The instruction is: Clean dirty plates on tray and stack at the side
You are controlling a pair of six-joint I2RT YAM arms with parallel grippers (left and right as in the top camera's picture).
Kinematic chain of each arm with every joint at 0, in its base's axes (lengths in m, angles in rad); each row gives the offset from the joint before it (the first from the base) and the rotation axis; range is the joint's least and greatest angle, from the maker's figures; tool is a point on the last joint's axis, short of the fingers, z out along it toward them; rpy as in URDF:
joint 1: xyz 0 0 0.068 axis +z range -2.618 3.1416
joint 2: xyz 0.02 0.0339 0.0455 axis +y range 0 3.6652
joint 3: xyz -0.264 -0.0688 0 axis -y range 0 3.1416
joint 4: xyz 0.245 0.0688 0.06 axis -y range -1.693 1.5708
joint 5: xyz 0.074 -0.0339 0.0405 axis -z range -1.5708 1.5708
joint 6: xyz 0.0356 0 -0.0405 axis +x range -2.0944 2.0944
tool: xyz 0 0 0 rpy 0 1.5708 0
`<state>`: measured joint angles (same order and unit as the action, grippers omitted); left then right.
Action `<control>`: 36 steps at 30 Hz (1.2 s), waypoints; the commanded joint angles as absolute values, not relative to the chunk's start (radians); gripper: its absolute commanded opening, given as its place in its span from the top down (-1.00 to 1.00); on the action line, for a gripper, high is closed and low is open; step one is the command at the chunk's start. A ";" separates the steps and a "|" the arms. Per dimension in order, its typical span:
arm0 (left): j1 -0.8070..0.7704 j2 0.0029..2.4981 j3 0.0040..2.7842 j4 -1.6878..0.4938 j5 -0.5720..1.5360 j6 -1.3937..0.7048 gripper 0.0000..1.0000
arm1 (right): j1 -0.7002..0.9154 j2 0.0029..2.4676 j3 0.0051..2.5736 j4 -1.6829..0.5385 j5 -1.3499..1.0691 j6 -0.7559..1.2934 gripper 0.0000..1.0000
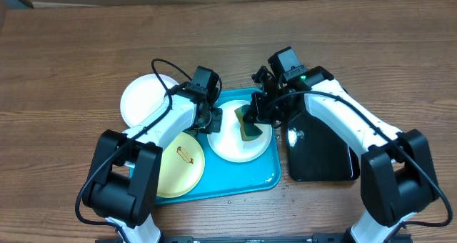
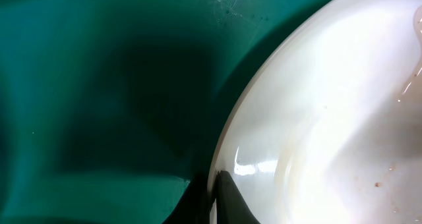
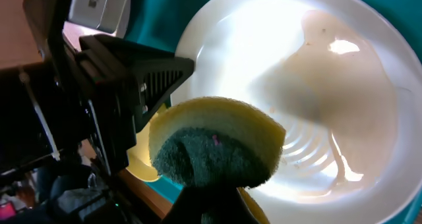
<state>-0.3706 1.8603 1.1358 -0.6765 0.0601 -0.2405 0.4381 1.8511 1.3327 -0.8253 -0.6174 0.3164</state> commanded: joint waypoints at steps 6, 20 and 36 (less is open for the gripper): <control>-0.367 1.877 1.116 -0.691 0.059 -0.251 0.92 | 0.430 1.859 1.237 -0.689 -0.754 0.346 0.93; -0.365 1.877 1.116 -0.704 0.065 -0.251 0.91 | 0.443 1.860 1.061 -0.429 -0.713 0.498 0.92; -0.365 1.877 1.116 -0.707 0.065 -0.251 0.92 | 0.445 1.860 0.966 -0.197 -0.832 0.554 0.93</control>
